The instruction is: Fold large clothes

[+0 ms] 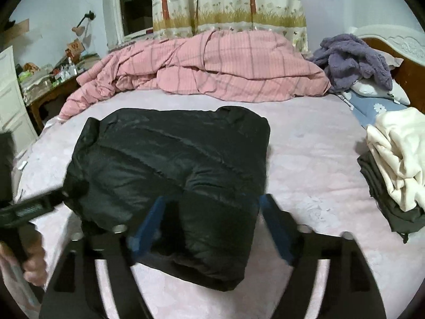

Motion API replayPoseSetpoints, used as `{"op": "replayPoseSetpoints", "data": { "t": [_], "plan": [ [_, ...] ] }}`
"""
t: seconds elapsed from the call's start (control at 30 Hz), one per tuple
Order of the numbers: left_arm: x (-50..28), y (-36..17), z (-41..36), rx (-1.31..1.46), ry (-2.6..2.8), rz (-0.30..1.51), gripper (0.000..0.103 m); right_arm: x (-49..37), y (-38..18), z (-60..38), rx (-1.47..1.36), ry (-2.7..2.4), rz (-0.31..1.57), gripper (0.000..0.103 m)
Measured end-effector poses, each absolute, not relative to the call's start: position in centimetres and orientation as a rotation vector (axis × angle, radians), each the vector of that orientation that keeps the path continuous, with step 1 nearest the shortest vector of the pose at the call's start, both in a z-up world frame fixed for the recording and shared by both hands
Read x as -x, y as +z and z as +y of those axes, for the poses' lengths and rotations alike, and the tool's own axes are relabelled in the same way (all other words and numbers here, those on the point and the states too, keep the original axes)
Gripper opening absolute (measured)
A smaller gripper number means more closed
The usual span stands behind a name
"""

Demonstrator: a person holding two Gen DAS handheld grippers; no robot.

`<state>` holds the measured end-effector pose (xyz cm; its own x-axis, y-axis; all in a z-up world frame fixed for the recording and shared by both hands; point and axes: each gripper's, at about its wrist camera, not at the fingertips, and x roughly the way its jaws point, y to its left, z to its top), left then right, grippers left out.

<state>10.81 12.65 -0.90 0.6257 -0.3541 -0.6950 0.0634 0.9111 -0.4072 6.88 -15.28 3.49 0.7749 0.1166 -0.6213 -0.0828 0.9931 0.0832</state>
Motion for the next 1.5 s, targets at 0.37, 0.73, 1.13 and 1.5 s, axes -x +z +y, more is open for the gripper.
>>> {"op": "replayPoseSetpoints", "data": {
  "t": [0.37,0.73,1.13,1.5],
  "plan": [
    [-11.3,-4.6,11.6,0.492,-0.377,0.997,0.099,-10.5,-4.7,-20.8,-0.547,0.35,0.896,0.102],
    [-9.9,-1.6,9.9,0.453,-0.441,0.856,0.044,-9.3,-3.7,-19.7,-0.46,0.357,0.771,0.05],
    [-8.7,2.6,6.9,0.42,-0.541,0.72,0.04,-4.4,3.6,-20.3,-0.235,0.216,0.595,0.047],
    [-8.8,9.2,-2.9,0.334,-0.67,0.59,0.039,-1.5,12.3,-28.2,-0.11,0.084,0.427,0.046]
  ]
}}
